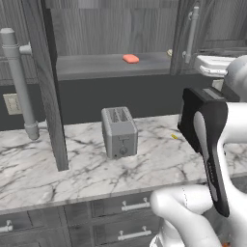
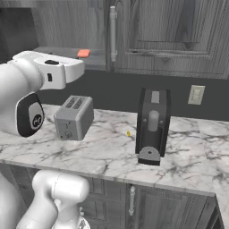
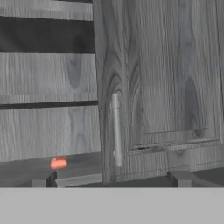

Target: Pick the bar soap and dish brush from the cabinet and place them on the counter.

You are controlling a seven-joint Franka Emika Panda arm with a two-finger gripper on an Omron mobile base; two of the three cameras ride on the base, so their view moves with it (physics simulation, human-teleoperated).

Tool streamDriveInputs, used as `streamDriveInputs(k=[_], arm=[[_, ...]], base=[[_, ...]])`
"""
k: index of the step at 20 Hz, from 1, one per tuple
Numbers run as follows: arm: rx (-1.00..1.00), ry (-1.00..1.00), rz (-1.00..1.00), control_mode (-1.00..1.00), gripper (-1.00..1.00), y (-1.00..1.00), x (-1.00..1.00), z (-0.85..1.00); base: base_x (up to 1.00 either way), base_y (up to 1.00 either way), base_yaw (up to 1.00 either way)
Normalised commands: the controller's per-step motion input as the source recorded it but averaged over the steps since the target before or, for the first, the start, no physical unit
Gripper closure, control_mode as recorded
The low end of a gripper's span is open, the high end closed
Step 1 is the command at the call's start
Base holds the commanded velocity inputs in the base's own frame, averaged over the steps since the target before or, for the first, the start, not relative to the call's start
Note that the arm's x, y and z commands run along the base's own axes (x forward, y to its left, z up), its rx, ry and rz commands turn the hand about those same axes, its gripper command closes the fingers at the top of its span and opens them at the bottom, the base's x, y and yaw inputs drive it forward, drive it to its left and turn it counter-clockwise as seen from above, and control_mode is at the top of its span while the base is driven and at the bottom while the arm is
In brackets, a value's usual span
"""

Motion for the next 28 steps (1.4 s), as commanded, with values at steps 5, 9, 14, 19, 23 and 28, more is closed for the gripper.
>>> streamDriveInputs(k=[5,9,14,19,23,28], arm=[[0.06,-0.12,0.00,-1.00,-1.00,-0.18,0.00,0.03],[0.04,-0.07,0.00,-1.00,-1.00,-0.17,0.00,0.12],[0.02,0.00,0.00,-1.00,-1.00,-0.03,0.07,0.01],[0.00,0.00,0.00,-1.00,-1.00,0.00,0.09,0.00],[-0.02,0.00,0.00,-1.00,-1.00,0.00,0.17,0.00],[0.00,0.00,0.00,-1.00,-1.00,-0.01,0.25,0.01]], base=[[0.00,0.00,0.00],[0.00,0.00,0.00],[0.00,0.00,0.00],[0.00,0.00,0.00],[0.00,0.00,0.00],[0.00,0.00,0.00]])
